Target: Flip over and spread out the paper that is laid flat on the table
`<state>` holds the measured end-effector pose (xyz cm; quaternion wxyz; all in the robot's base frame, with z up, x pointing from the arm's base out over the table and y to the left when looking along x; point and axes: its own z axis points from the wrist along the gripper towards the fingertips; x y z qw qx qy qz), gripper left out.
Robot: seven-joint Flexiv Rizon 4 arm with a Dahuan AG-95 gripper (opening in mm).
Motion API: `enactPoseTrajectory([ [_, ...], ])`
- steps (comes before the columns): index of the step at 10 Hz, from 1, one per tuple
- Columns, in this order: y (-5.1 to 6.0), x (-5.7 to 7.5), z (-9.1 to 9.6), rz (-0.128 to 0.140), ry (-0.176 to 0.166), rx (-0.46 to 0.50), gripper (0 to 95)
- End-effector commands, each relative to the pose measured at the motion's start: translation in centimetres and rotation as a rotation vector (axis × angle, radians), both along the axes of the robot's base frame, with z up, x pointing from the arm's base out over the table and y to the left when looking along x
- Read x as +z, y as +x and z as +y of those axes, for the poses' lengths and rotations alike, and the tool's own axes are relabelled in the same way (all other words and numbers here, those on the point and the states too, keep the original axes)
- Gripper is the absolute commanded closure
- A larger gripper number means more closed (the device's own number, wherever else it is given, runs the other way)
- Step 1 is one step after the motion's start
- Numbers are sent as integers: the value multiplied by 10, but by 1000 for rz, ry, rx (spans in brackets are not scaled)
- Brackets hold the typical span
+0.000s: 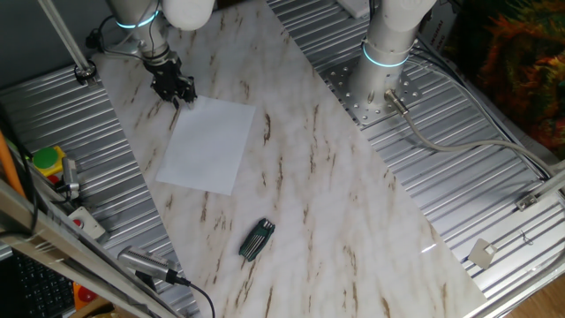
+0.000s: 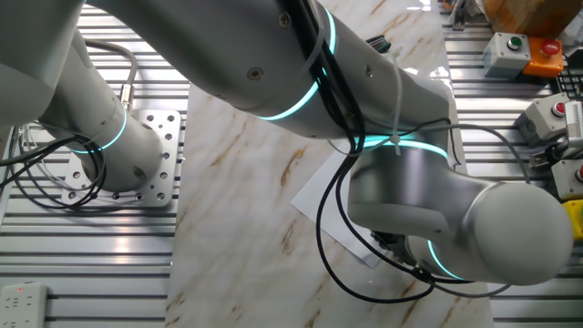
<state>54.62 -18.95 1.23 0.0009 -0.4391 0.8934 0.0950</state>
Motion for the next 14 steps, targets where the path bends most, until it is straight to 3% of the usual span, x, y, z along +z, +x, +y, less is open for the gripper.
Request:
enactPoseTrajectory([
  [1,-1,0,0,0,0,-5,570],
  [14,-9,-1,0,-5,3,-31,570],
])
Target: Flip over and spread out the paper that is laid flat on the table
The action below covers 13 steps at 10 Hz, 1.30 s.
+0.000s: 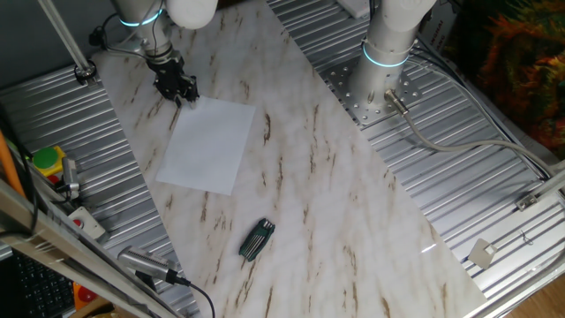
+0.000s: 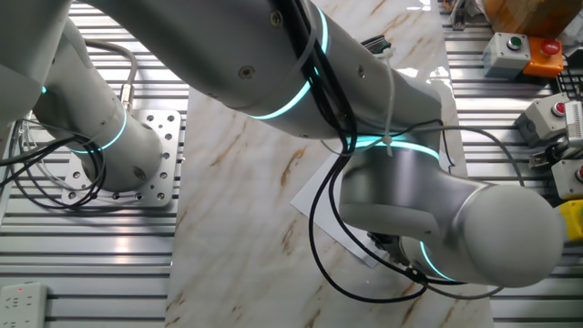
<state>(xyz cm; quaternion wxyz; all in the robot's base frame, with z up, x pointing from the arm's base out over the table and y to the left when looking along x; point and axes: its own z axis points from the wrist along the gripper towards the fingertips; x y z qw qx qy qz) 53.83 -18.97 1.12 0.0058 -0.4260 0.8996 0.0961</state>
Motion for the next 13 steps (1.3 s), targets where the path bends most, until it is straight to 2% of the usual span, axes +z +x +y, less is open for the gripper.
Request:
enactPoseTrajectory([
  [1,-2,-1,0,-1,-1,-3,570],
  [7,-2,-1,1,-5,-2,-9,570],
  [8,-2,-1,1,-8,-2,-10,760],
  [10,-2,-1,1,-12,-5,-16,760],
  [11,-2,-1,1,-11,-6,-18,950],
  [13,-2,-1,1,-11,-7,-30,950],
])
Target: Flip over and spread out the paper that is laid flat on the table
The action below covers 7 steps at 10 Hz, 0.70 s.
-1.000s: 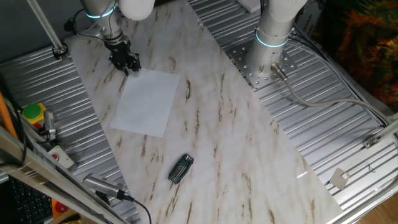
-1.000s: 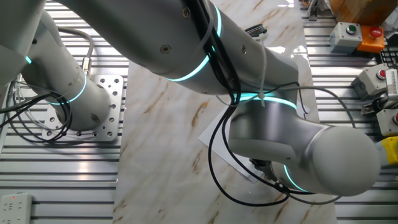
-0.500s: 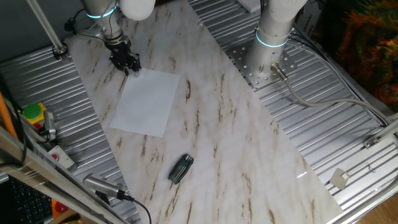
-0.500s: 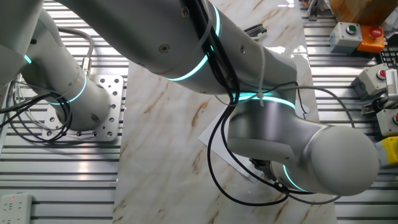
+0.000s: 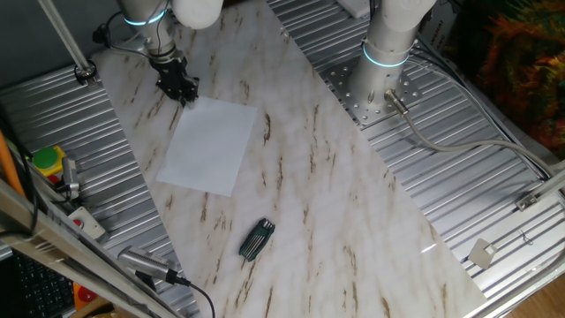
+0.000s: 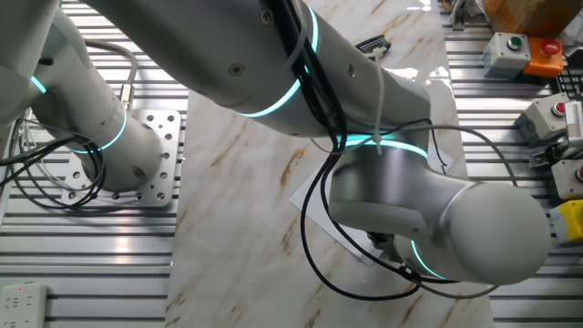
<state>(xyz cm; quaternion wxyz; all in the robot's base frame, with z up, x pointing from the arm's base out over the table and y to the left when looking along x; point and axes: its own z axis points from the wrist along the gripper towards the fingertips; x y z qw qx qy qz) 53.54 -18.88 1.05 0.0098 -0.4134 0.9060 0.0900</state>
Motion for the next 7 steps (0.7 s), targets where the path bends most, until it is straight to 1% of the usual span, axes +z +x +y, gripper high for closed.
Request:
enactPoseTrajectory([
  [1,1,-1,0,-1,0,-1,950],
  [5,1,0,0,0,-5,-1,950],
  [7,1,2,0,7,-11,-5,950],
])
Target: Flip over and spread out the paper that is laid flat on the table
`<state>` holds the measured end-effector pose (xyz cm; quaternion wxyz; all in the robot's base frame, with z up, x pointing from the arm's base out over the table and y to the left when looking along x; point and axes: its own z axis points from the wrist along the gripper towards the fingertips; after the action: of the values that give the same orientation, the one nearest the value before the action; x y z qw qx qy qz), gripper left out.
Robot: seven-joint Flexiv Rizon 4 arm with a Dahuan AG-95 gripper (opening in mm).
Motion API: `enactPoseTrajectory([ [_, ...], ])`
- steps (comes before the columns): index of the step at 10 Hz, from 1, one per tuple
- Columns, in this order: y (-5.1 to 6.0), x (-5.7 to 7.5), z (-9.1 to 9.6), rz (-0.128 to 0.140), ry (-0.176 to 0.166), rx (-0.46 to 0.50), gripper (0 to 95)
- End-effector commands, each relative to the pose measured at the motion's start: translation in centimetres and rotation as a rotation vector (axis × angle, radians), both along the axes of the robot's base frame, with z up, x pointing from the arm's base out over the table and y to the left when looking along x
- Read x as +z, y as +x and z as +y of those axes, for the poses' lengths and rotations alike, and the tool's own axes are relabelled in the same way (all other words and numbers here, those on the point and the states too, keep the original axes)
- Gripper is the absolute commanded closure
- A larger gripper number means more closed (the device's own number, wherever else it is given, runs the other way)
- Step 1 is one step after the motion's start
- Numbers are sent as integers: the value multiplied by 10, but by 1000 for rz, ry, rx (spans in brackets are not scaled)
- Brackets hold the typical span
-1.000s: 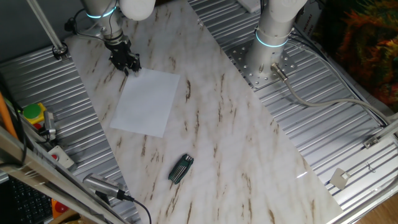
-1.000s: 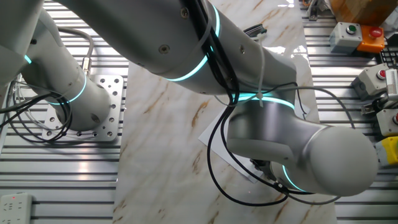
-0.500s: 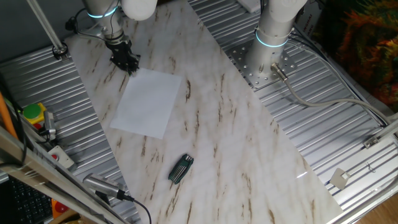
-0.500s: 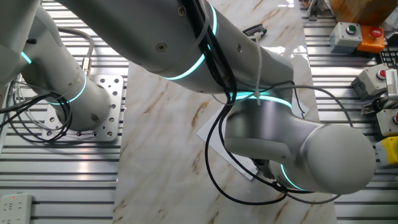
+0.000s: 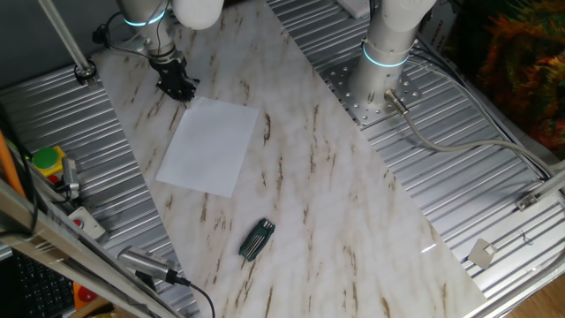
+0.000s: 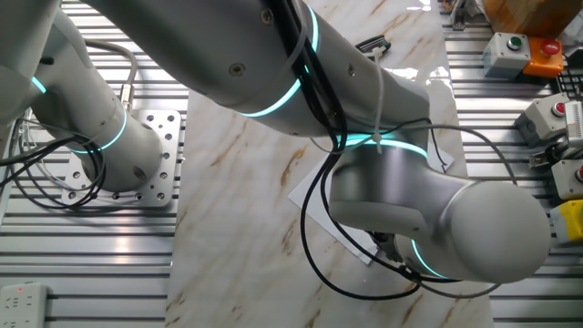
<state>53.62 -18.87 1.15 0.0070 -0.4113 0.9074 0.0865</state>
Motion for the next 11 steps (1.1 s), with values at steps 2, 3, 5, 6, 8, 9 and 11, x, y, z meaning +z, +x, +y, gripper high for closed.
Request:
enactPoseTrajectory([
  [2,1,10,-1,9,-15,3,950],
  [3,2,16,-2,9,-28,6,950],
  [5,1,34,-3,13,-78,8,950],
  [6,1,40,-2,16,-84,3,950],
  [8,0,53,-2,24,-90,-11,950],
  [9,0,61,-1,29,-98,-10,950],
  [11,-1,71,0,31,-111,-7,950],
])
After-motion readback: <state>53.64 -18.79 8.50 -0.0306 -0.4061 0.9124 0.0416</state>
